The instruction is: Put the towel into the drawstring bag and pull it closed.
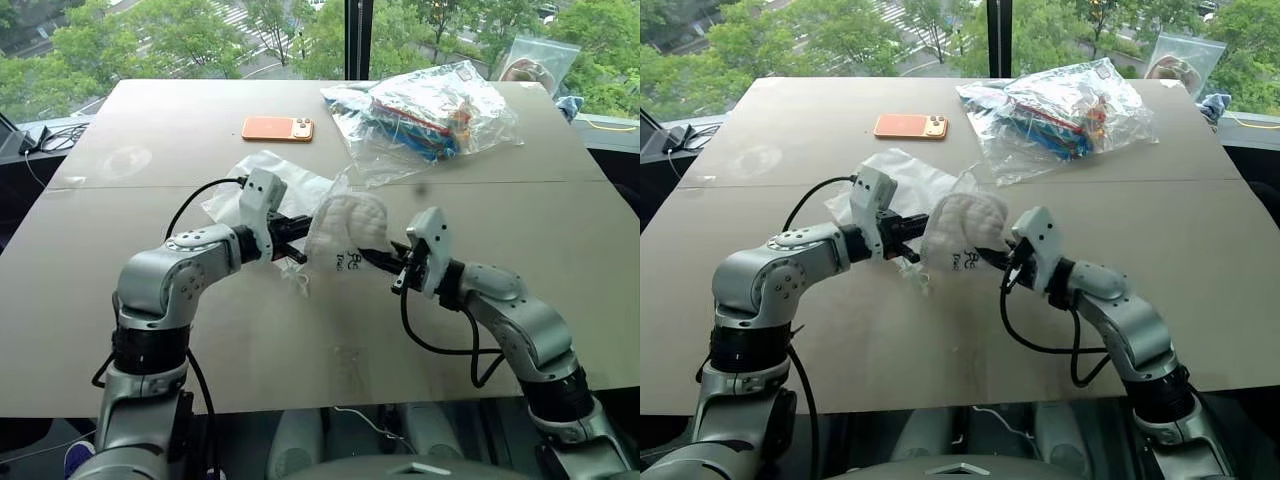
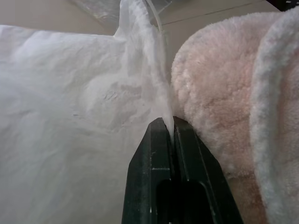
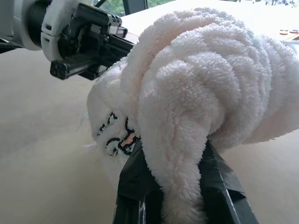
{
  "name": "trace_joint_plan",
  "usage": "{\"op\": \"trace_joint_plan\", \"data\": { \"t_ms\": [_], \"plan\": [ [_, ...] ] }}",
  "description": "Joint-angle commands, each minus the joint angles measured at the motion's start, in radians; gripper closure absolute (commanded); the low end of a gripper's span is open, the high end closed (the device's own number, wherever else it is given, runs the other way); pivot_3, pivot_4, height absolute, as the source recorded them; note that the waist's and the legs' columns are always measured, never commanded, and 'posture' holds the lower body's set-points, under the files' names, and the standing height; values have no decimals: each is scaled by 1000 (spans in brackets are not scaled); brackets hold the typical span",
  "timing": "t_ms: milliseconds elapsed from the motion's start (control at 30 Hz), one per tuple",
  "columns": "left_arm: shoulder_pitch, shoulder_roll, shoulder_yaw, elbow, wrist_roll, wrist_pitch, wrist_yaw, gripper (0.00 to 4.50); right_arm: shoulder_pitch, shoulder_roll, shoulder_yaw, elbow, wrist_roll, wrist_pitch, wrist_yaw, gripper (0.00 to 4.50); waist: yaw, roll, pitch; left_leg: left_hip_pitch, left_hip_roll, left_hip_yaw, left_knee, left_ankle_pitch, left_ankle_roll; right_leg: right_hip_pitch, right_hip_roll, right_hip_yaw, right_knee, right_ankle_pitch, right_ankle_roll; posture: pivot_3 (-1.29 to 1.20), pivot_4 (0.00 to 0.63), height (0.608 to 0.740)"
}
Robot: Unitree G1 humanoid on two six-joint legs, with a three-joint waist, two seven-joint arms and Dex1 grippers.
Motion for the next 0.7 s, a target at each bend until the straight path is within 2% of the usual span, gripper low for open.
{"op": "trace_joint_plan", "data": {
  "t_ms": [33,200,300,367,433,567,700],
  "plan": [
    [-29,19,-14,-7,4,-45,-40,4500,1,-30,-27,-53,75,11,67,4472,1,0,0,0,0,0,0,0,0,0,0,0,0,0,0,0,150,740],
    [-29,38,-43,19,24,-77,-76,4500,0,-31,-123,-104,303,66,147,4472,1,0,0,-1,0,0,1,0,0,0,0,-1,0,0,0,0,150,740],
    [-34,35,-26,28,2,-67,-94,4500,-16,-55,-151,-106,361,89,164,4472,0,0,0,-1,0,-1,1,0,0,0,0,0,0,0,0,0,150,740],
    [-27,41,-22,25,2,-89,-117,4500,-32,-143,-48,-55,198,15,204,4472,1,0,1,-1,0,-1,2,0,0,0,0,-1,0,0,0,0,150,740],
    [-21,51,-27,17,2,-99,-141,4500,-52,-167,9,4,126,-38,227,4472,1,0,0,-1,0,0,3,-1,1,0,0,-1,1,0,0,0,150,740],
    [-5,49,-11,-18,-49,-91,-191,4500,-127,-78,48,165,76,-135,236,4472,-2,0,1,-2,0,1,4,-1,1,-1,1,-1,2,0,0,0,150,740],
    [2,60,-3,-43,-96,-54,-213,4500,-175,-4,108,380,-53,-285,240,4472,-2,0,1,-5,1,1,6,-1,1,-5,2,1,5,0,0,0,150,740]
  ]
}}
